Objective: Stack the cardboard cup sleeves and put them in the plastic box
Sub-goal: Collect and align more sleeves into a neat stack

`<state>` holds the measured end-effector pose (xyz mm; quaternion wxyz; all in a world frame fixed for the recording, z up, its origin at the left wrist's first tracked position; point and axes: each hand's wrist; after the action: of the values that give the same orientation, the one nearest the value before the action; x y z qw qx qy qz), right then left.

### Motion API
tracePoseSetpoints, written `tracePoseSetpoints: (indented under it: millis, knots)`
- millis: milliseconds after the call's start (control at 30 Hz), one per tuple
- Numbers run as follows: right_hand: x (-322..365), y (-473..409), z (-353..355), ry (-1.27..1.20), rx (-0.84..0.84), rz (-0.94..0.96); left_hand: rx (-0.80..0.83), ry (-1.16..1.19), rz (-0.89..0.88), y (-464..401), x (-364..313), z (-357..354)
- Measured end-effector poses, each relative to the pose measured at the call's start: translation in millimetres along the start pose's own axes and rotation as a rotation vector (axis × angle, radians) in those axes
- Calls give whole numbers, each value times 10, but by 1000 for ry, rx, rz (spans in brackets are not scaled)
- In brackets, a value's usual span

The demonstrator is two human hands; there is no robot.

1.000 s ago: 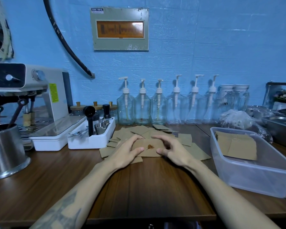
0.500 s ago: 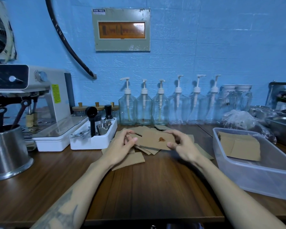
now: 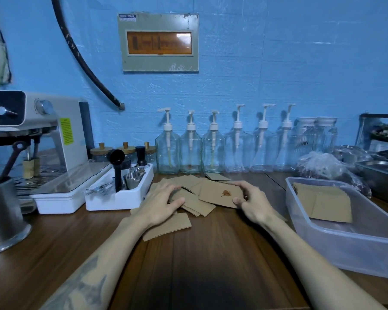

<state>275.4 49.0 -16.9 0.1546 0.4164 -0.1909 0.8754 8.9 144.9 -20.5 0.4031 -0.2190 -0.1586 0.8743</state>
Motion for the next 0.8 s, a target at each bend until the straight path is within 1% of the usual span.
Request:
tracePoseSetpoints:
  millis: [67, 133, 233, 367, 467, 567, 700, 800]
  knots:
    - [-21, -13, 12, 17, -15, -6, 65, -52, 9, -68, -33, -36]
    - [-34, -16, 18, 13, -10, -14, 114, -134, -28, -109, -67, -70]
    - [-42, -21, 28, -2, 11, -23, 138, -130, -56, -143, -94, -87]
    - [-53, -48, 22, -37, 11, -27, 124, -72, -89, -72, -46, -37]
    - [-55, -78, 24, -83, -23, -26, 96, -39, -129, 9, 12, 31]
    - [-45, -84, 28, -129, -44, -28, 79, -47, -160, 89, 18, 85]
    - [-32, -57, 18, -133, -43, -23, 53, -85, -197, 159, -58, 139]
    - [-20, -35, 17, -151, -33, -14, 12, -6, -169, 178, -117, 131]
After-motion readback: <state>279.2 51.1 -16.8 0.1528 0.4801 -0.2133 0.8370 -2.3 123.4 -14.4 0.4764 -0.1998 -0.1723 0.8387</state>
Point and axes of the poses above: each hand's wrist, its own y-axis away from the middle knuckle, its own z-axis out of the back of the hand, x = y × z, and after that the axes turned 12 degrees about -z, right-handed
